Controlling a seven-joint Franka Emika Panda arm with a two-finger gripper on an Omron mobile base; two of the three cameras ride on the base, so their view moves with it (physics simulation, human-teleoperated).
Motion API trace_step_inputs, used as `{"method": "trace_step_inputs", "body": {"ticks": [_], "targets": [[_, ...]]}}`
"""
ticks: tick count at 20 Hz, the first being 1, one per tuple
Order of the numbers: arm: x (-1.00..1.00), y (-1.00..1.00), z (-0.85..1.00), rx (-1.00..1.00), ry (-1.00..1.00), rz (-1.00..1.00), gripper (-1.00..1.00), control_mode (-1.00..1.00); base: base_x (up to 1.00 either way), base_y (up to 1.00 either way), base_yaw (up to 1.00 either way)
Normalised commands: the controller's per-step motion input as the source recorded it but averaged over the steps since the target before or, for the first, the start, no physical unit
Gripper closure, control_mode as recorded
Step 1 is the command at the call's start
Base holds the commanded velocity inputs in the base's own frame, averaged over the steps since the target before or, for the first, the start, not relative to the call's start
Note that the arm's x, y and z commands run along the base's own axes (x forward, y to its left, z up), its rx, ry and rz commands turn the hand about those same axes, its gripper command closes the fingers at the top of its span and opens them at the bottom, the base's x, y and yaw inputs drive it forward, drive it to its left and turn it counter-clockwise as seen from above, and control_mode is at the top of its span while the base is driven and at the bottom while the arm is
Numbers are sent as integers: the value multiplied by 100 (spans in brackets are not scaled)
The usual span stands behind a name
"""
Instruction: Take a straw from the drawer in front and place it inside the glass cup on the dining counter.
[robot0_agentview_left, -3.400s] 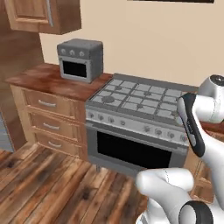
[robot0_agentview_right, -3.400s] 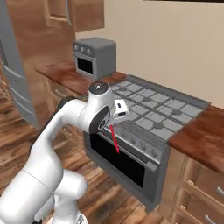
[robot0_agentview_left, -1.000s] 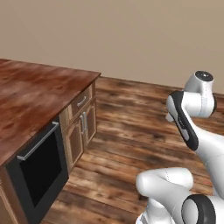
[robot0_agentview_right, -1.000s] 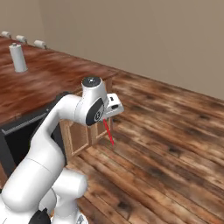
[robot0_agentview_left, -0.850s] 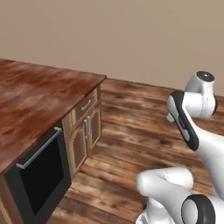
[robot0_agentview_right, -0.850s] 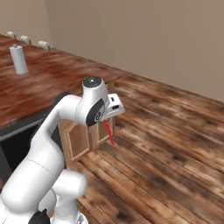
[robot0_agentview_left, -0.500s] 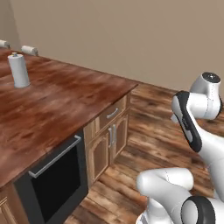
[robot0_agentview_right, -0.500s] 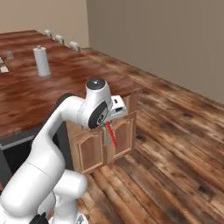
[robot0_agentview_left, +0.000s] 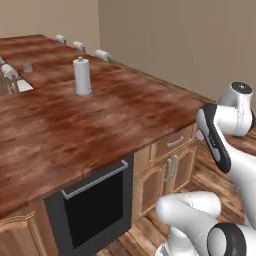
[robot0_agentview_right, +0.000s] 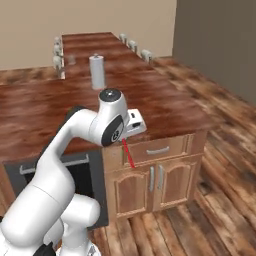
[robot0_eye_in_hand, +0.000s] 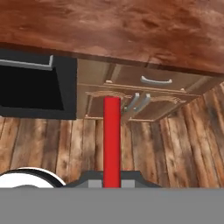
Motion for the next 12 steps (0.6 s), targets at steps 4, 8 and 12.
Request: {"method": "trace_step_inputs", "body": {"ticks": [4,8,12], "targets": [[0,0,0,0,0,0,100,100,0,-13,60],[0,0,0,0,0,0,100,100,0,-12,56],[0,0,0,0,0,0,100,100,12,-10,50]]}}
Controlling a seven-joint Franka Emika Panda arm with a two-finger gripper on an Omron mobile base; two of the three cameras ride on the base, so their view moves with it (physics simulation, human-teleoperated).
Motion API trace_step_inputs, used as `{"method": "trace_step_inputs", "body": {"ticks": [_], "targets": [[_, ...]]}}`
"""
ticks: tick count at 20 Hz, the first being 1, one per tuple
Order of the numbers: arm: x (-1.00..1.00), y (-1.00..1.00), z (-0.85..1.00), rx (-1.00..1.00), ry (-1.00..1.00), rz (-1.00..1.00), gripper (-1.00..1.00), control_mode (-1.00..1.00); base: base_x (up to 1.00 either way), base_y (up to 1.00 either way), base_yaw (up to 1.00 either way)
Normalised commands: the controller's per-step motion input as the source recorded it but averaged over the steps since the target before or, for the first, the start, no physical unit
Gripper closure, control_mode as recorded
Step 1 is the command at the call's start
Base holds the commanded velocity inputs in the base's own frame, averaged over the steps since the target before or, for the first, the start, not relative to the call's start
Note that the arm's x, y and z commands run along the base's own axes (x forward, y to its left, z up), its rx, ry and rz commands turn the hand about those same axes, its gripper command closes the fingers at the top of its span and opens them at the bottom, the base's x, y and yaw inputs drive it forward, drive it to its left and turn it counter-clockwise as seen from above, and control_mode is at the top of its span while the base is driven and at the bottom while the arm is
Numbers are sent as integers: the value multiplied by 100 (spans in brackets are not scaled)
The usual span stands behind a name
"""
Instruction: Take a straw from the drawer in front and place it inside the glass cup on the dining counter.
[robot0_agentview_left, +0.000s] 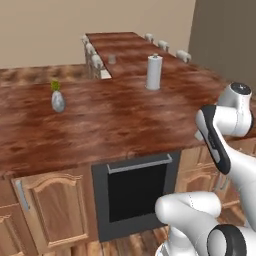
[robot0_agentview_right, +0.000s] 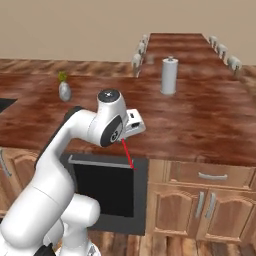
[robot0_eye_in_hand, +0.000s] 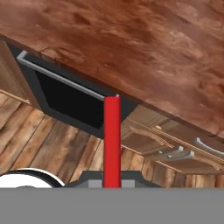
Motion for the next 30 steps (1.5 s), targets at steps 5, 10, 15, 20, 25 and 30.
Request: {"method": "trace_step_inputs", "body": {"ticks": [5,10,15,20,25,30], "targets": [[0,0,0,0,0,0,100,100,15,-13,46],[0,0,0,0,0,0,100,100,2,-23,40],[0,0,0,0,0,0,100,100,2,-21,36],[0,0,0,0,0,0,100,100,19,-32,30],[0,0,0,0,0,0,100,100,23,-76,14],[0,0,0,0,0,0,100,100,3,-100,11]]}}
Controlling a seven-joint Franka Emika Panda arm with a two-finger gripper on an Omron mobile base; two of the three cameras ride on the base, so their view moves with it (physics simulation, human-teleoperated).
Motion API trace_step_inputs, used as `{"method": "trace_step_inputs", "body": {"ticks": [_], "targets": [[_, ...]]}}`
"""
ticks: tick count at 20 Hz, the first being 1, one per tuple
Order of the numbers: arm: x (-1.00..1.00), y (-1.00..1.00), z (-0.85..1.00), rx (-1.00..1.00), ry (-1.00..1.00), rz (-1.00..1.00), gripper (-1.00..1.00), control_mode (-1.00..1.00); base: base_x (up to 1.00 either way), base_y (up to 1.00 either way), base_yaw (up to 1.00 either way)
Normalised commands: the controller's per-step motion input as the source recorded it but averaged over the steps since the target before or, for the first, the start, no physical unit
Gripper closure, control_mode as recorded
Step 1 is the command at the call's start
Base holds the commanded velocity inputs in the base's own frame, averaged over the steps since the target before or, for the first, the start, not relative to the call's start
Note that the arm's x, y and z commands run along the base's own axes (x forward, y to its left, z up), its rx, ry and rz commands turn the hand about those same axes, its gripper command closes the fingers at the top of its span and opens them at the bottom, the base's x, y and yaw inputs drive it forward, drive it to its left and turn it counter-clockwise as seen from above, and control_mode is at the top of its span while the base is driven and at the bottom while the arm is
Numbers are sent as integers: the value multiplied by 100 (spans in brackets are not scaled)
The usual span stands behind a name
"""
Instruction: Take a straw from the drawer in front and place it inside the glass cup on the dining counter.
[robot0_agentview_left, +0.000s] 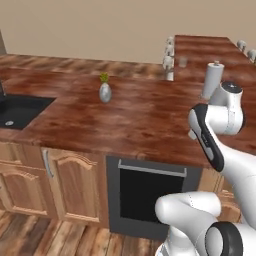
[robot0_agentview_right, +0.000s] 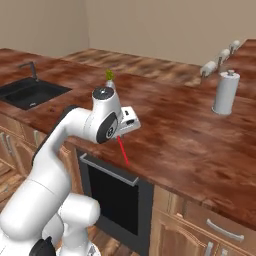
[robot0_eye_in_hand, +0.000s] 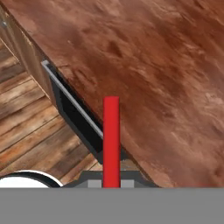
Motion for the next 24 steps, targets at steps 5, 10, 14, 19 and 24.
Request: {"method": "trace_step_inputs", "body": {"ticks": [5,10,14,19,24], "targets": [[0,0,0,0,0,0,100,100,0,-94,9],[0,0,0,0,0,0,100,100,0,-97,8],[0,0,0,0,0,0,100,100,0,-98,8],[0,0,0,0,0,0,100,100,0,-92,9],[0,0,0,0,0,0,100,100,0,-82,12]]}}
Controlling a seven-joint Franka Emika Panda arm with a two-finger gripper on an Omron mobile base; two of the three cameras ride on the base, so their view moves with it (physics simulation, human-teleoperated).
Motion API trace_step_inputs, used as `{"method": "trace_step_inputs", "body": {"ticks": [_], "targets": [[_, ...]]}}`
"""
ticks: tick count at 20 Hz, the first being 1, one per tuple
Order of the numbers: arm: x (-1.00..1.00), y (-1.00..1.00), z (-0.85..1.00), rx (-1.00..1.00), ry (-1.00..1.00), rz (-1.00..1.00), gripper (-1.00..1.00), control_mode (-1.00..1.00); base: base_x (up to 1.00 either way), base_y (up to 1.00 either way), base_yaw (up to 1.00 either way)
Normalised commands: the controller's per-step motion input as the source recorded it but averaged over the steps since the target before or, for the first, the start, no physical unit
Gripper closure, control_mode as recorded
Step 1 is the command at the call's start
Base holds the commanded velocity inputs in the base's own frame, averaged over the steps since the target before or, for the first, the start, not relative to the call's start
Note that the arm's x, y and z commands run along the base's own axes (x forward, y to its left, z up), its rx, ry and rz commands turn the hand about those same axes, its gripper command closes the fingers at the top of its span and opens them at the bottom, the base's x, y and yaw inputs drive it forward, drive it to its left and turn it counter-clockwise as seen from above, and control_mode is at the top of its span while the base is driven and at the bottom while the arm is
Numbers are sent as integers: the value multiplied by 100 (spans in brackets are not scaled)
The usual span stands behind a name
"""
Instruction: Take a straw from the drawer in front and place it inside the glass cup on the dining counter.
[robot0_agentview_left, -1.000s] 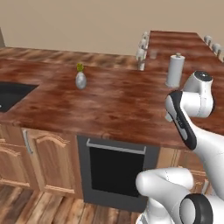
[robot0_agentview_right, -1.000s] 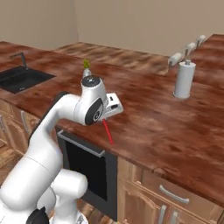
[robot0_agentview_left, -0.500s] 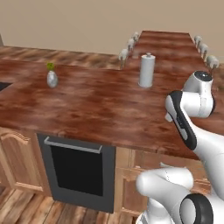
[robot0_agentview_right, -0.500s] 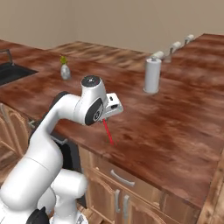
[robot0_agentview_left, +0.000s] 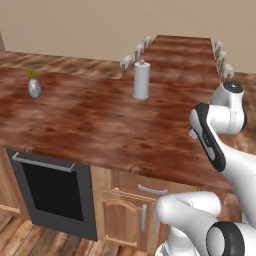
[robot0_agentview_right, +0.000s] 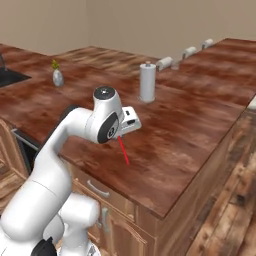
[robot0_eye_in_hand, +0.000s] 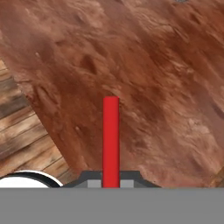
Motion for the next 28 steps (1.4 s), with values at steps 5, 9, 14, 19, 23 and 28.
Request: {"method": "trace_step_inputs", "body": {"ticks": [5,9,14,19,23,28], "targets": [[0,0,0,0,0,0,100,100,-1,-70,15],[0,0,0,0,0,0,100,100,0,-66,18],[0,0,0,0,0,0,100,100,0,-67,21],[0,0,0,0,0,0,100,100,0,-69,23],[0,0,0,0,0,0,100,100,0,-66,23],[0,0,0,0,0,0,100,100,0,-61,24]]}}
